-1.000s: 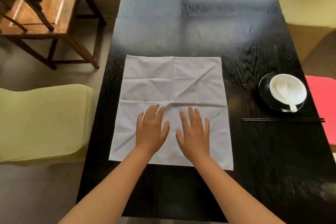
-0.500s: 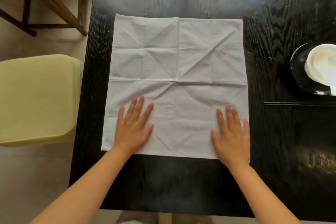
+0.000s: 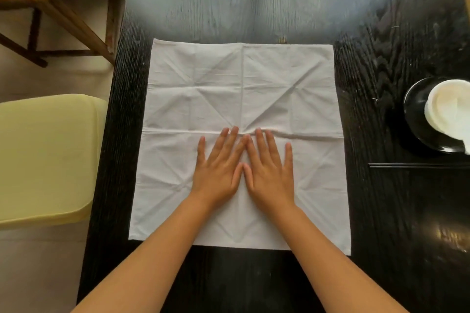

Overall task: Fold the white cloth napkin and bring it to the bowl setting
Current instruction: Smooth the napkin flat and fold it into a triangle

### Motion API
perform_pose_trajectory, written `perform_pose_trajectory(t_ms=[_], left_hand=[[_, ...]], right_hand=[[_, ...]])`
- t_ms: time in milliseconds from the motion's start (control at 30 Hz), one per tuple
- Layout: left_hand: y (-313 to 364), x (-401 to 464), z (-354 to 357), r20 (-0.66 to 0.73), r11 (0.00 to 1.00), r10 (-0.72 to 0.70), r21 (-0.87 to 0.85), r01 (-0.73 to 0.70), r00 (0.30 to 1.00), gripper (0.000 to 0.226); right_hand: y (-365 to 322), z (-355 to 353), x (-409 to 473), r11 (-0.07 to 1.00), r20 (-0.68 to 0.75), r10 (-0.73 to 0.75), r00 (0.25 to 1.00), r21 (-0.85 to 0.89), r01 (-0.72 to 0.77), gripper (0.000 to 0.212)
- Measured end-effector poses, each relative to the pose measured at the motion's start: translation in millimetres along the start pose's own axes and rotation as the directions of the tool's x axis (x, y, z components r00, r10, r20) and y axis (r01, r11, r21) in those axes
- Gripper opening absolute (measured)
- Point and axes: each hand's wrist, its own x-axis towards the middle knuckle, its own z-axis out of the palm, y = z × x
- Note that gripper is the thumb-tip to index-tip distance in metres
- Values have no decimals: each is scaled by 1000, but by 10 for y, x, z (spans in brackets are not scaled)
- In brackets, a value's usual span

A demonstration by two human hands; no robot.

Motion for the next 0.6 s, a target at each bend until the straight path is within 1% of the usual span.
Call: perform_pose_trajectory(t_ms=[67,133,200,333,400,467,500,567,600], left_hand=[[-83,141,25,5,1000,-26,-8,26,1000,58],[-231,246,7,7,1000,-10,15,10,1000,60],[-396,326,-38,12,1000,-21,19,21,1000,63],[-760,472,-124,29,990,-142,5,142,989,65],[-954,543,-190,35,986,-169,11,169,985,66],[-1123,594,-249,48,989,-148,21,148,988,66],[-1178,619,-271,49,989,-150,26,148,988,67],[-1208,708,-294,12,975,-221,12,221,975,68],[-1171,781,-294,-27,965,-261,-10,260,965,68]], right_hand=[[110,14,176,1000,-1,-6,1000,-14,6,58],[279,-22,314,1000,-30,-18,999,-20,18,59],[466,-74,416,1000,-39,2,999,-11,-3,61],[875,-205,614,995,-3,103,995,-10,-103,68],[1053,-277,708,993,-9,119,993,-9,-119,71],[1177,-321,777,992,-28,128,991,-10,-128,71],[1204,-327,804,987,-45,159,986,-10,-160,71],[1138,-319,869,969,-103,246,964,11,-246,71],[1036,-307,909,969,-132,248,960,32,-246,69]])
